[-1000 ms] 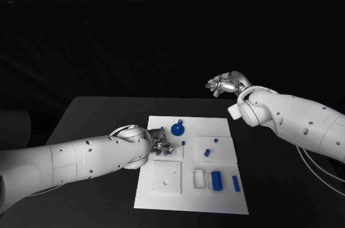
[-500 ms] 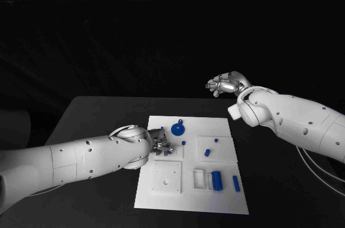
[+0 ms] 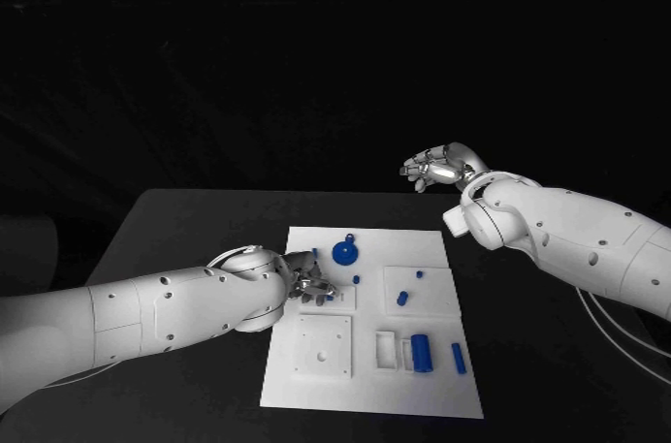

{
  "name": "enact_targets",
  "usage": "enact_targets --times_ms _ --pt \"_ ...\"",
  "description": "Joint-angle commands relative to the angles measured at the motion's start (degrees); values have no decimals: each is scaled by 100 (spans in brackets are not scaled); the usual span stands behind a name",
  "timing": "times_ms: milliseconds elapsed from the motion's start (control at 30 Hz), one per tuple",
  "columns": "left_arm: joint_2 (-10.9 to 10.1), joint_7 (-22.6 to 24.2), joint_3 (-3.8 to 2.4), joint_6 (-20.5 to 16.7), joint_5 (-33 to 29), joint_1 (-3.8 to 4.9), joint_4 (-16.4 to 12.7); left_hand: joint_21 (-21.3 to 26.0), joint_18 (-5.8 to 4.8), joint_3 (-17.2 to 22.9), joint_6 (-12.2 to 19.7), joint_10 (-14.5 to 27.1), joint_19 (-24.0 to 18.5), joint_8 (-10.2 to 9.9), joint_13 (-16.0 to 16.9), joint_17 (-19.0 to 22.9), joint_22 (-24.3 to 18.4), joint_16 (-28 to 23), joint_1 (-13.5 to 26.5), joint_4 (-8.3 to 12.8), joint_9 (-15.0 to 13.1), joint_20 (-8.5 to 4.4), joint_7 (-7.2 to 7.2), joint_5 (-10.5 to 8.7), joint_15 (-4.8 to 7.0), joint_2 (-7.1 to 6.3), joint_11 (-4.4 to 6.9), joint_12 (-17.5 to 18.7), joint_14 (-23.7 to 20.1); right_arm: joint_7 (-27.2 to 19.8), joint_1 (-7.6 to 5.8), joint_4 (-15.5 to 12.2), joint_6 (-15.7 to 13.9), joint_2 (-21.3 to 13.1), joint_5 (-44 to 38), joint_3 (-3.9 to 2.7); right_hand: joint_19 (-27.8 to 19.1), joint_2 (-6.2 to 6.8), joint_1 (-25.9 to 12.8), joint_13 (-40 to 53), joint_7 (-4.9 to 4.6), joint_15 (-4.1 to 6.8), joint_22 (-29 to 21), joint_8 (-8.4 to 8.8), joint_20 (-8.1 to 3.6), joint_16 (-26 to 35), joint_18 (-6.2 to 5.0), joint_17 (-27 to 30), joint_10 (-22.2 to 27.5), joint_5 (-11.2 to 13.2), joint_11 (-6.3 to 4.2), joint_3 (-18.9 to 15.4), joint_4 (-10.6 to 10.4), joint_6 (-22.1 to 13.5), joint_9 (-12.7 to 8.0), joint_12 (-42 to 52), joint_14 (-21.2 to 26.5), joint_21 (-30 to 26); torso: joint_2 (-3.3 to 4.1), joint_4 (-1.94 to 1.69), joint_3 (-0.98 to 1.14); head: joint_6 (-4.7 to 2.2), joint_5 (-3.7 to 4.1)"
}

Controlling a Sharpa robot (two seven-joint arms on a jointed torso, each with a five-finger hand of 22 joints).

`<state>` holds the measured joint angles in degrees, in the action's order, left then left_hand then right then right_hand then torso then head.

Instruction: Assemble the parts on the task board

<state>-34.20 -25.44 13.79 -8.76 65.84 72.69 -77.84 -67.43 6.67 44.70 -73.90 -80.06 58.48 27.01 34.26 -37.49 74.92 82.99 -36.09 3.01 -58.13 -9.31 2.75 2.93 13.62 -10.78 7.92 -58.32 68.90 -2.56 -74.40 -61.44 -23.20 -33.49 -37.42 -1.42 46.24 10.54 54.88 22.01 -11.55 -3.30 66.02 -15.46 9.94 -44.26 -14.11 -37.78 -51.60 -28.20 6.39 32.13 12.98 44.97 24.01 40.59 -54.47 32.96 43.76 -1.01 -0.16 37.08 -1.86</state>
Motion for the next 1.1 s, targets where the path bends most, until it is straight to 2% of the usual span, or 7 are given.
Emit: enact_targets --times_ms 33,100,467,533,600,800,1100 --pt "-36 28 -5 -132 0 0 -40 -20 12 1 -62 -33 51 36 -3 5 22 26 13 -54 -16 -647 26 -17 26 -115 35 -30 29 -43 6 2 85 -8 21 -3 -80 12 -114 -38 -83 -16 12 0 7 42 -88 10 70 -61 12 -117 5 -46 -13 33 74 -42 -2 4 -2 -21 17" --pt "-58 29 -5 -121 -11 0 -56 -21 8 -28 -65 -36 58 43 -2 6 17 29 75 -153 -26 -641 25 -16 24 -286 28 -37 32 -46 6 -2 89 -11 37 -3 -127 19 -155 -71 -94 -38 13 3 23 53 -88 14 117 -66 28 -187 12 -70 -22 31 123 -68 -3 4 0 -16 17" --pt "-267 67 -64 -113 -445 11 -273 -29 34 -652 -2 9 -16 47 2 9 24 33 98 83 -91 -640 25 -15 28 -98 34 -49 -7 -58 12 1 82 -48 102 -3 -198 7 -191 -126 -106 -72 12 -3 49 72 -89 25 192 -58 50 -263 13 -95 -32 33 201 -115 0 -6 5 -31 25" --pt "-296 89 -317 -107 -622 24 -277 34 32 -662 102 83 -84 -39 -63 67 -7 -82 10 113 -59 -624 -17 -15 12 -126 11 64 -91 -58 12 7 84 -55 104 -3 -201 -1 -188 -129 -105 -74 12 -6 50 72 -89 26 194 -58 50 -263 13 -93 -31 36 203 -117 -3 -10 7 -48 30" --pt "-381 101 -366 -55 -817 68 -323 108 14 -688 234 196 -170 -155 -133 129 -37 -208 -97 221 -6 -598 -72 -11 -20 -37 -24 200 -186 -59 15 8 89 -68 106 -3 -202 -7 -184 -132 -104 -74 12 -8 51 71 -89 26 195 -58 49 -262 14 -91 -31 38 205 -118 -2 -7 12 -62 26" --pt "-450 143 -550 142 -1356 297 -220 538 -153 -753 739 674 -619 -681 -391 360 -210 -711 -402 536 310 -431 -338 -4 -293 111 -266 743 -616 -53 15 46 97 -69 106 -3 -203 -20 -170 -139 -103 -75 13 -13 51 68 -89 26 196 -58 48 -257 17 -88 -32 44 206 -121 -2 0 9 -131 22" --pt "-261 198 -563 344 -1458 610 361 1161 -410 -796 1668 1305 -1173 -1424 -695 678 -451 -1375 -505 636 898 -176 -799 -5 -817 122 -702 1471 -1186 -44 15 70 126 -58 106 -2 -200 -39 -145 -148 -100 -74 15 -20 50 62 -89 26 196 -64 45 -244 23 -83 -33 55 204 -122 3 3 11 -217 9"
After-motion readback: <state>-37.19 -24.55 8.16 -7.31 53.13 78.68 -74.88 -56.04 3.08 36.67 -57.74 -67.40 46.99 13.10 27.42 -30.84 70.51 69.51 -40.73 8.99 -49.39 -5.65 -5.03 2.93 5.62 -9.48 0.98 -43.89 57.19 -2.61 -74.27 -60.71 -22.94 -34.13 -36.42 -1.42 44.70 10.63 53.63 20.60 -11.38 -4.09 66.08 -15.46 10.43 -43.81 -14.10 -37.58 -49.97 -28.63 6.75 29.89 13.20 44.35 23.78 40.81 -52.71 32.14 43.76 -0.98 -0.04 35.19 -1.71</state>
